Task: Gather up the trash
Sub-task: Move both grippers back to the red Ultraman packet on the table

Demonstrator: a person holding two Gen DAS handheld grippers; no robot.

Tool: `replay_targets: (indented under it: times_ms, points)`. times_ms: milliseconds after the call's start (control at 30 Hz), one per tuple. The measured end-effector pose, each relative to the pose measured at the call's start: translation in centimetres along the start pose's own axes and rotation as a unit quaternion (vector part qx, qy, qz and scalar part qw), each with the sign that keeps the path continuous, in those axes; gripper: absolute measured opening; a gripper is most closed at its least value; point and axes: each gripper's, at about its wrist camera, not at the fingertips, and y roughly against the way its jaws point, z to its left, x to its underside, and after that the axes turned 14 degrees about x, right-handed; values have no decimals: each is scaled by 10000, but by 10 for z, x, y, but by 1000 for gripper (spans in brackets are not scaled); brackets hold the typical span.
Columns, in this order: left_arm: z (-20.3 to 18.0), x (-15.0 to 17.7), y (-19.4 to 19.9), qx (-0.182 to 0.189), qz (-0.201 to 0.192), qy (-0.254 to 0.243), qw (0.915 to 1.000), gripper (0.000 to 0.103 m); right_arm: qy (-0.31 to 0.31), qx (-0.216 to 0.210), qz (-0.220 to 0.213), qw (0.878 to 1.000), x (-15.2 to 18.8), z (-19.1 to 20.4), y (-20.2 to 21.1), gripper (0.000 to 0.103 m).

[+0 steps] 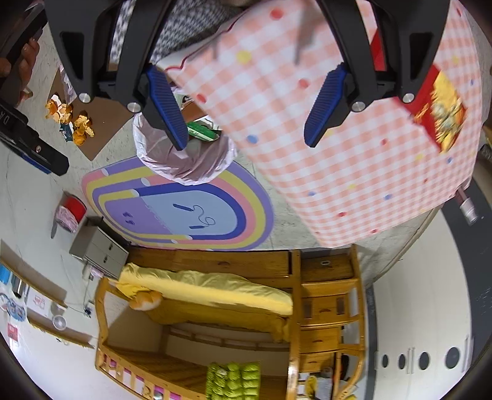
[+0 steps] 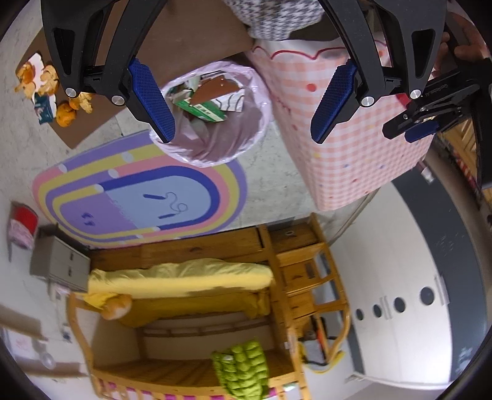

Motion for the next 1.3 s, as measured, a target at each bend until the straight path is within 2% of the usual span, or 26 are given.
replay_targets:
  times_ms: [133,367,467,533,633,700,833,1067,1167,1300]
  points:
    - [12,14,25,-303,-71,2,9995,76,362,-288,-73,9989,-1,33,13,89]
    - [50,41,68,-745,-171,405,9963,77,932,-790,-48,9925,4,90,27,88]
    - [66,54,84,-968,-180,541,9937,79,1262,-1024,13,9867,11,119,30,77]
    - [76,63,94,-1144,-198,670,9910,86,1448,-1174,58,9825,17,136,32,74]
    - [95,75,110,-1391,-231,920,9857,89,1661,-1400,170,9760,25,159,30,70]
    - [109,83,120,-1607,-211,1034,9814,92,1797,-1556,287,9709,31,177,27,70]
    - [134,93,136,-1997,-216,1253,9716,92,2052,-1757,394,9620,39,210,21,70]
    - [178,101,154,-2142,-225,1832,9592,92,2526,-2061,520,9440,52,258,7,71]
    - [188,103,155,-2180,-236,1852,9579,92,2715,-2167,601,9358,60,275,-1,71]
    - [195,101,150,-2300,-216,1794,9563,92,2953,-2304,624,9251,64,292,-10,86]
